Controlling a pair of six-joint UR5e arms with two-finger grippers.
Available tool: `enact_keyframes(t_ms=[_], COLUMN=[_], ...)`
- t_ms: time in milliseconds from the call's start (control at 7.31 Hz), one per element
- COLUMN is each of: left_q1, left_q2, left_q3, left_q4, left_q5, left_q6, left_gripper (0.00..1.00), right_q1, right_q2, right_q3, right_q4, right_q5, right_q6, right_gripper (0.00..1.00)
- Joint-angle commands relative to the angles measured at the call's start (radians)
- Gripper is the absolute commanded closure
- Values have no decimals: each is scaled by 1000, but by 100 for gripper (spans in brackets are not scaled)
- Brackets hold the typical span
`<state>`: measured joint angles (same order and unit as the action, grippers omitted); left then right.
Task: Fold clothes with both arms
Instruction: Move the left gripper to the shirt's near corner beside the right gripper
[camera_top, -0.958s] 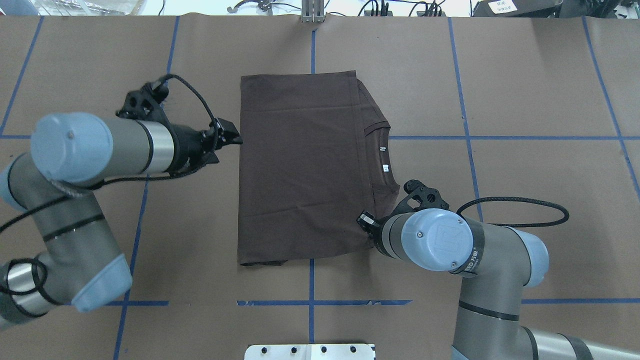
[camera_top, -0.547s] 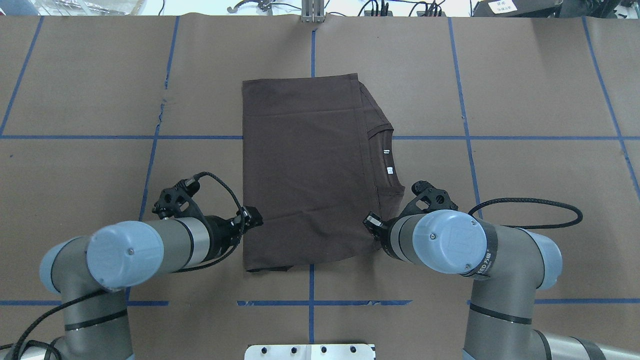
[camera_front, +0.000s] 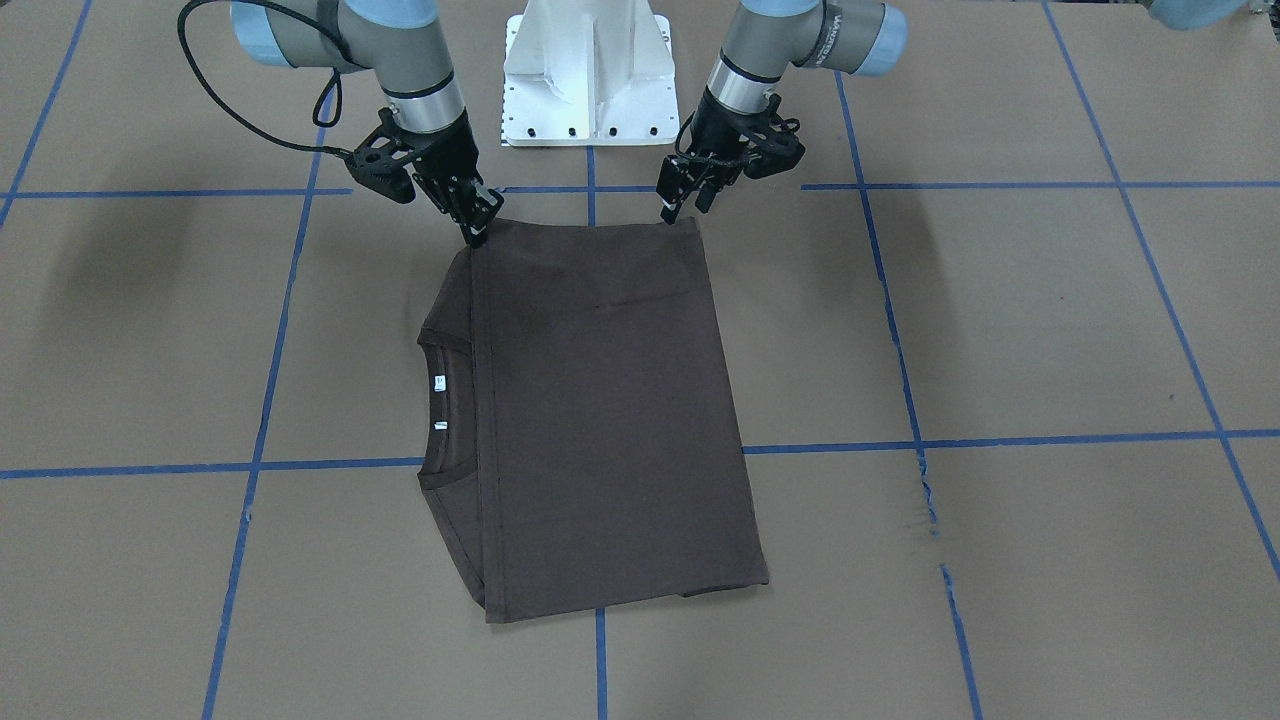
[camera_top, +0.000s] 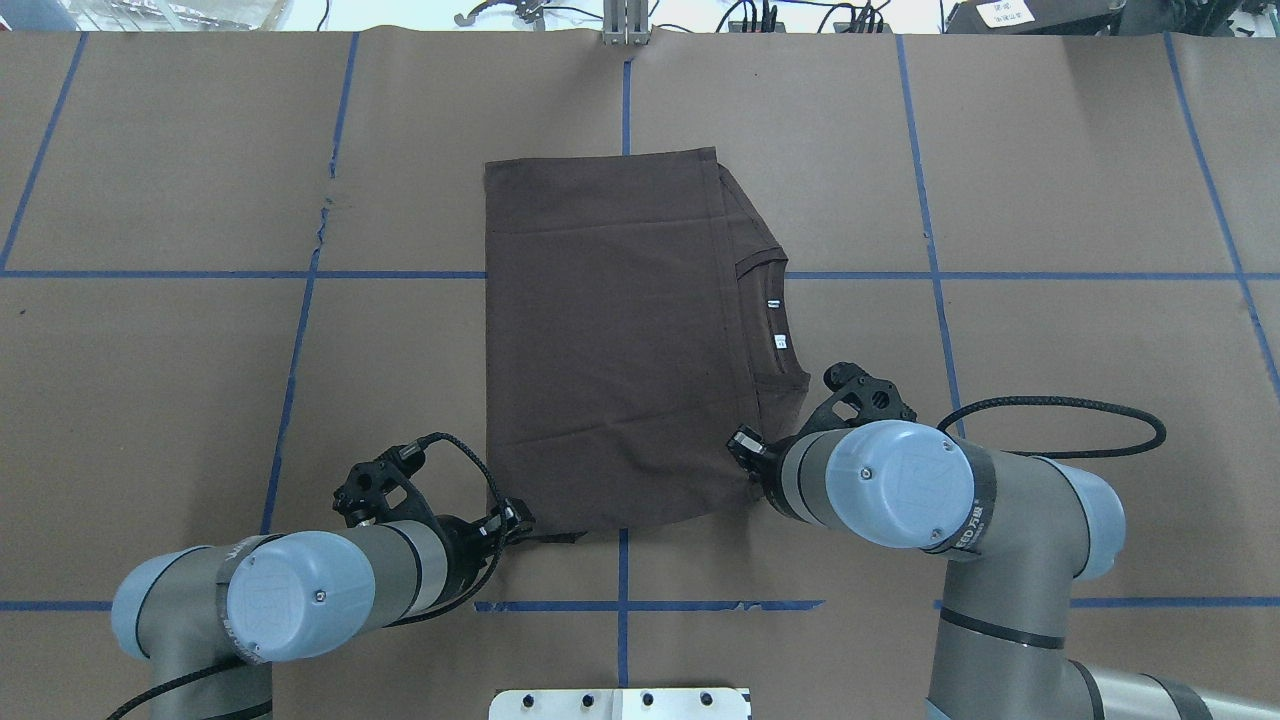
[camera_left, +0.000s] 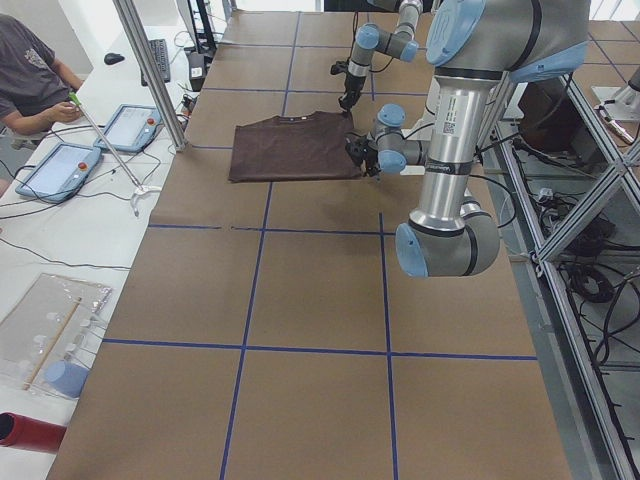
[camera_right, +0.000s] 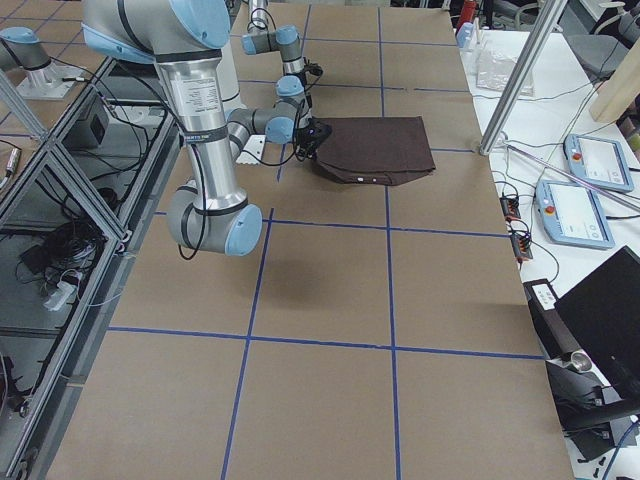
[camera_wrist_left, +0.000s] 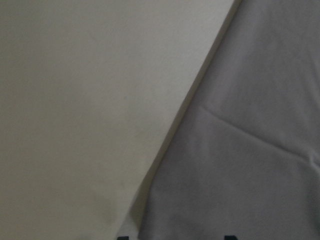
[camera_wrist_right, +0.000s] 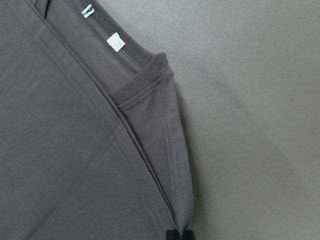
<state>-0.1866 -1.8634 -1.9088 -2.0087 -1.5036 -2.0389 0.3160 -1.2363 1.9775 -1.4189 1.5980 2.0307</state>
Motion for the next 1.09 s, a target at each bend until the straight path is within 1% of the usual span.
enact_keyframes(t_ms=[0, 411, 958], left_q1=[6, 4, -11], left_q2=[-3, -3, -5], left_q3=[10, 13, 13], left_q4=[4, 4, 4], left_q5=[0, 0, 2], left_q6=[-1, 3, 11], left_gripper=[38, 43, 47], right_q1=[0, 1, 1], right_q2=[0, -6, -6], right_q3=[1, 1, 3], right_q4=[0, 0, 0], right_q5=[0, 0, -1], right_q6=[-1, -1, -1], right_gripper=[100, 100, 100])
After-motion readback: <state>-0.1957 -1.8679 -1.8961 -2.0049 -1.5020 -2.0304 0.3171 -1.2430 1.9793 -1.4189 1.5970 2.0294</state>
